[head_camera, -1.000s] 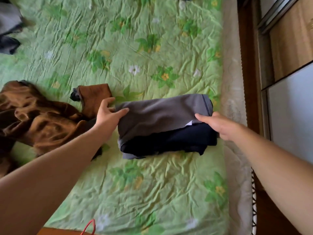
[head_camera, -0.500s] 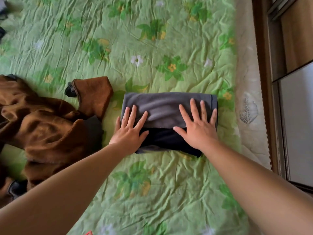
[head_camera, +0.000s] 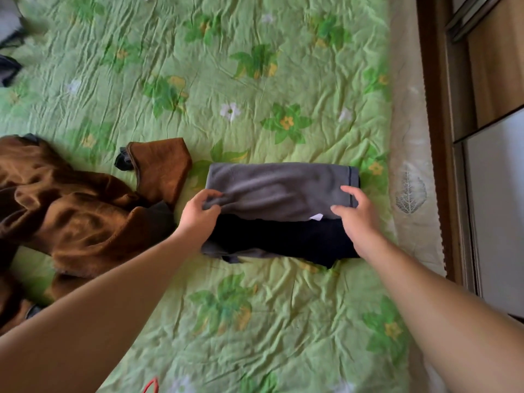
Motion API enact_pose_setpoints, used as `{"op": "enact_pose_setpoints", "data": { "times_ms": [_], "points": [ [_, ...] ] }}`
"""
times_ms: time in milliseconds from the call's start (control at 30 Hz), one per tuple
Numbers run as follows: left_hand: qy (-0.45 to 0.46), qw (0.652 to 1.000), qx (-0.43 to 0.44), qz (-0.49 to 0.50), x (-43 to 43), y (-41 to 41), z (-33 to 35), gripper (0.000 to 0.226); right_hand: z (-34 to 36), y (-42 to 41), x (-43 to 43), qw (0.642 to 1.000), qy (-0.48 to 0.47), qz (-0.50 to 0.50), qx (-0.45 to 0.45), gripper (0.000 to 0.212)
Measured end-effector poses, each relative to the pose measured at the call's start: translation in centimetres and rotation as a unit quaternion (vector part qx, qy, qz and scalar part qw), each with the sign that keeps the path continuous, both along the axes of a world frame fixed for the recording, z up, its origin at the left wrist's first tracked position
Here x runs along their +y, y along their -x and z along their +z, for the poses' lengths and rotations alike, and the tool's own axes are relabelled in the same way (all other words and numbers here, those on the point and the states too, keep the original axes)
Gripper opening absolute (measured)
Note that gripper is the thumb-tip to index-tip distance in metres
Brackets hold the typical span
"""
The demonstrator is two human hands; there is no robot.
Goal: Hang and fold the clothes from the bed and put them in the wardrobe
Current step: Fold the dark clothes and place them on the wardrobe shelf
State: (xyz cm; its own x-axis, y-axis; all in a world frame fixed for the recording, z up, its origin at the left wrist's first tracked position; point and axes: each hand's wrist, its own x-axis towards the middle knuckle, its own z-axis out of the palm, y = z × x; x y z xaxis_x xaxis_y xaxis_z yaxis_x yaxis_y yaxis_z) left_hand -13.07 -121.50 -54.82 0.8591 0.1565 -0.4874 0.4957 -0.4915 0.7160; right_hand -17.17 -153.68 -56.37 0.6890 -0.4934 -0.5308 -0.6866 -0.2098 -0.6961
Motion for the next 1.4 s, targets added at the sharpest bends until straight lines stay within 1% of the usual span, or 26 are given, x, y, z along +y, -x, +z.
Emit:
{"op": "enact_pose_setpoints", "data": {
  "times_ms": [67, 133, 167, 233, 300, 400, 500, 600, 667, 833, 933, 1067, 1300, 1400],
  "points": [
    [0.064, 0.997, 0.046, 0.011, 0.0, -0.6, 1.0, 0.031, 0.5, -0.2, -1.4, 0.998, -0.055, 0.028, 0.030, 0.054],
    [0.089, 0.993, 0.072, -0.002, -0.3, -0.7, 2.3, 0.033, 1.3, -0.2, -2.4, 0.990, -0.122, 0.050, 0.058, 0.057],
    [0.092, 0.993, 0.076, -0.008, -0.4, -0.6, 2.9, 0.034, 1.8, -0.2, -2.6, 0.987, -0.138, 0.061, 0.064, 0.058],
    [0.081, 0.994, 0.073, -0.019, -0.7, -0.4, 4.3, 0.037, 2.7, 0.0, -2.6, 0.988, -0.129, 0.062, 0.048, 0.055],
    [0.076, 0.995, 0.063, -0.027, -0.8, 0.1, 5.9, 0.038, 3.8, 0.3, -2.0, 0.993, -0.114, 0.021, 0.016, 0.049],
    [0.068, 0.996, 0.041, -0.050, -1.3, 0.9, 8.5, 0.037, 5.6, 1.3, -0.9, 0.988, -0.152, -0.040, -0.001, 0.044],
    [0.043, 0.996, 0.003, -0.080, -1.6, 1.3, 11.4, 0.030, 8.3, 2.5, -0.5, 0.984, -0.170, -0.048, 0.011, 0.043],
    [0.019, 0.993, -0.033, -0.114, -1.6, 1.7, 14.9, 0.023, 12.2, 3.9, -1.0, 0.990, -0.140, -0.029, 0.007, 0.042],
    [0.017, 0.990, -0.049, -0.133, -1.5, 2.0, 17.5, 0.023, 15.5, 4.9, -1.4, 0.993, -0.118, -0.023, -0.012, 0.043],
    [0.032, 0.978, -0.084, -0.186, -1.9, 2.8, 24.9, 0.033, 25.4, 8.3, -1.9, 0.993, -0.065, -0.060, -0.075, 0.045],
    [0.071, 0.967, -0.103, -0.221, -2.6, 3.3, 30.2, 0.044, 32.1, 11.2, -1.9, 0.990, -0.023, -0.075, -0.118, 0.046],
    [0.064, 0.938, -0.177, -0.291, -3.9, 4.4, 37.5, 0.056, 40.8, 15.5, -1.7, 0.981, 0.038, -0.082, -0.170, 0.048],
    [0.094, 0.869, -0.289, -0.391, -7.4, 8.3, 49.7, 0.059, 54.0, 23.9, -2.0, 0.951, 0.149, -0.090, -0.255, 0.053],
    [0.104, 0.845, -0.331, -0.407, -9.3, 10.2, 53.8, 0.054, 58.2, 27.7, -3.2, 0.939, 0.180, -0.100, -0.277, 0.056]
  ]
}}
